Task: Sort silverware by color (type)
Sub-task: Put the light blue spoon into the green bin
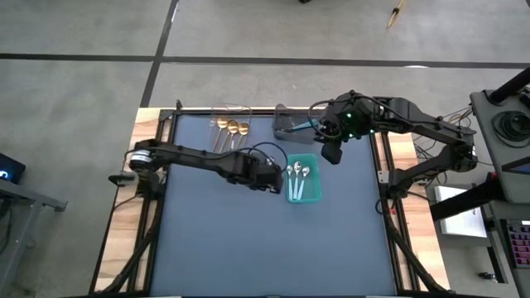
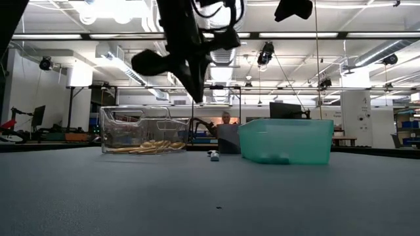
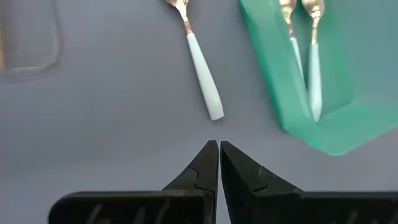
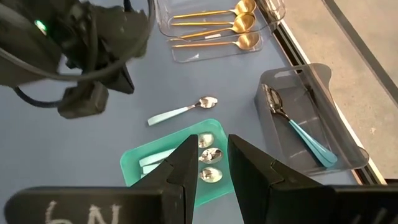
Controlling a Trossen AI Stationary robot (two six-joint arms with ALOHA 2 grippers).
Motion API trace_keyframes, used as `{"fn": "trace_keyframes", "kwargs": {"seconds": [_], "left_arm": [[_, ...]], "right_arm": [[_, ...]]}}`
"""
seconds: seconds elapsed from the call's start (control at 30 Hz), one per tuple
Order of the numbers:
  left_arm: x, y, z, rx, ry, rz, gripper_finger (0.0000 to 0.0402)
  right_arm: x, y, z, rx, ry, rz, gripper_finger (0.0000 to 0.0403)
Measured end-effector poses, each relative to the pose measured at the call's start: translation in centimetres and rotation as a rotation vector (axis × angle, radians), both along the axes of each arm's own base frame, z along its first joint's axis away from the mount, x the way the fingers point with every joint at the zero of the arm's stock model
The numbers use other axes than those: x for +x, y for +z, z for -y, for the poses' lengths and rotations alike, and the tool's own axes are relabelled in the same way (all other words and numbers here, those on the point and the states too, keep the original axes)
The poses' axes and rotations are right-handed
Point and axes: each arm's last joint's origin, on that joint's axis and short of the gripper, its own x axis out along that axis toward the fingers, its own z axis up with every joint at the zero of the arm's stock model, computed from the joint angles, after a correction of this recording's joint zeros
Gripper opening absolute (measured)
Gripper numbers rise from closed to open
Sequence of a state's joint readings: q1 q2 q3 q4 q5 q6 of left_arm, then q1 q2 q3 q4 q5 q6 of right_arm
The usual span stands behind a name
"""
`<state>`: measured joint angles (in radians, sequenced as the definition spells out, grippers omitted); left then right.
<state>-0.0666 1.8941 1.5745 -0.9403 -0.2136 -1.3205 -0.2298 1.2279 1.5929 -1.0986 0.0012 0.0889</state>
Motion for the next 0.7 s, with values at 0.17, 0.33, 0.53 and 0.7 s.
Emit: {"fn": "trace_keyframes", "kwargs": {"seconds": [0.17,0.33,0.53,0.7], "left_arm": [[1.3,-1.6,-0.4,0.011,-0.038,0.010,0.0000],[2.2,-3.2,-1.0,0.037,-0.062,-0.009,0.0000],[2.6,-4.5,-1.0,0.055,-0.102,-0.042,0.0000],[2.8,-5.1,-1.1,0.068,-0.138,-0.054,0.0021]], "right_arm": [[-0.3,0.0,-0.1,0.004,-0.001,-0.010,0.0077],[-0.5,0.0,-0.1,0.007,-0.004,-0.015,0.0077],[-0.5,0.0,-0.1,0.010,-0.006,-0.018,0.0077],[-0.4,-0.1,-0.1,0.011,-0.005,-0.019,0.0077]]}}
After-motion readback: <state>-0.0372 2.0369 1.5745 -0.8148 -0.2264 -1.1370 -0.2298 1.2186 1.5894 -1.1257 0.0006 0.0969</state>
